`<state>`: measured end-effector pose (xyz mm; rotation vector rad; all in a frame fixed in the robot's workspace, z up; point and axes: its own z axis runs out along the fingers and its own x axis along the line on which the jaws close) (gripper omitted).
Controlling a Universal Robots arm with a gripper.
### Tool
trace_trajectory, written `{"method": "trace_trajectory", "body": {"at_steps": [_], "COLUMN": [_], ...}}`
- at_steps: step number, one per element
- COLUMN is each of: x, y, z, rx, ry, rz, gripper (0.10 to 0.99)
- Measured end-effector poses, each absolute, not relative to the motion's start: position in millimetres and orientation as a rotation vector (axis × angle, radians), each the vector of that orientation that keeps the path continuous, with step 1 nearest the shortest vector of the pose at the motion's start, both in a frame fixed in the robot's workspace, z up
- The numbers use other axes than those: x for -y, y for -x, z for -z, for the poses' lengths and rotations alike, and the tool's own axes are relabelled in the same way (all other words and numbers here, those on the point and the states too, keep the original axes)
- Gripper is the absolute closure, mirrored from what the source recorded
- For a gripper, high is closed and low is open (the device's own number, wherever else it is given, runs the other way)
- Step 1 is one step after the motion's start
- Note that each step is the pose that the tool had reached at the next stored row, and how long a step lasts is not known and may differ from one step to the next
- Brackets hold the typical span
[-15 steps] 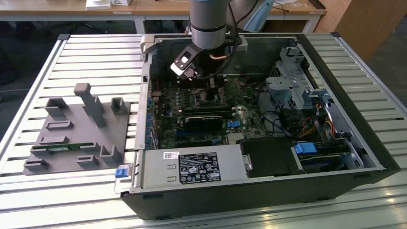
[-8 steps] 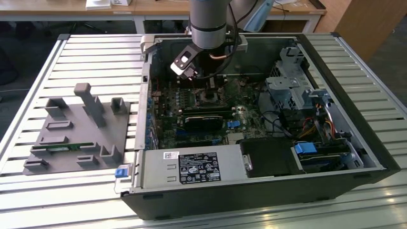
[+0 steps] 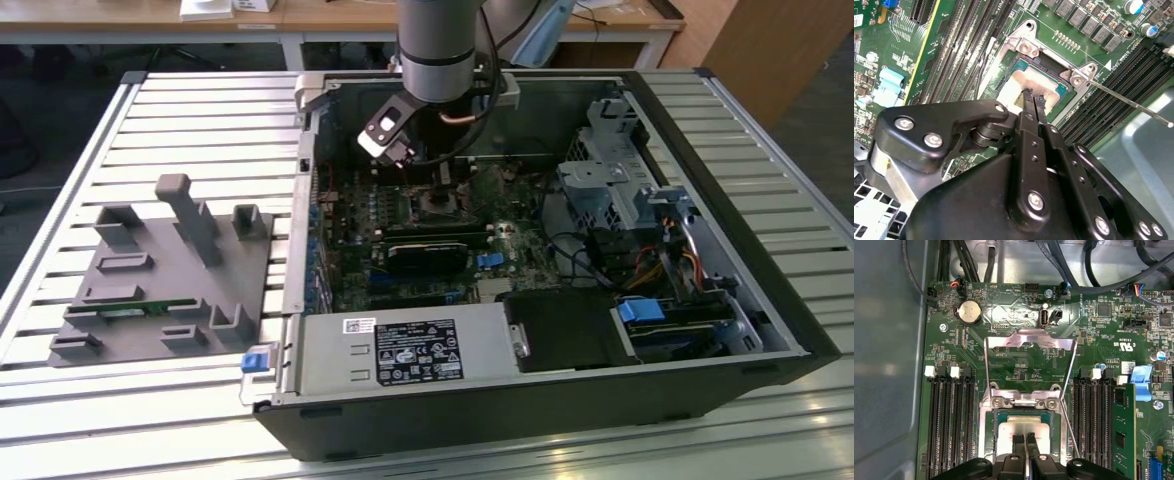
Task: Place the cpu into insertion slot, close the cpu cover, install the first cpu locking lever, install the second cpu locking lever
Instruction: 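Place the cpu into insertion slot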
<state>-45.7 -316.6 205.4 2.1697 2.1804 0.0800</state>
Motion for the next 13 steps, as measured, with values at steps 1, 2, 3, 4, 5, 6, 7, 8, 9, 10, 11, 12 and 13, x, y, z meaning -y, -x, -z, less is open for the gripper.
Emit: {"method": "trace_trajectory", "body": {"at_steps": [1, 2, 3, 4, 5, 6, 7, 8, 9, 10, 11, 12, 13], "x": [316.6, 316.6, 316.6, 316.6, 316.6, 316.6, 316.6, 316.6, 316.6, 316.6, 316.6, 316.6, 316.6], "y": [45.7, 45.7, 45.7, 45.7, 45.7, 45.7, 45.7, 45.7, 45.7, 45.7, 45.7, 45.7, 45.7], "z": [-205.5, -205.8, -206.1, -206.2, -206.3, -206.6, -206.8, -207.0, -207.2, -207.5, -208.1, -208.9, -209.5], "rx": [-2.180, -2.180, -2.180, -2.180, -2.180, -2.180, -2.180, -2.180, -2.180, -2.180, -2.180, -2.180, -2.180], "ry": [-2.170, -2.170, -2.170, -2.170, -2.170, -2.170, -2.170, -2.170, -2.170, -2.170, -2.170, -2.170, -2.170], "rz": [-0.080, -0.080, -0.080, -0.080, -0.080, -0.079, -0.079, -0.080, -0.080, -0.080, -0.079, -0.079, -0.080], "gripper": [0.933, 0.933, 0.933, 0.933, 0.933, 0.933, 0.933, 0.933, 0.933, 0.933, 0.933, 0.933, 0.933]}}
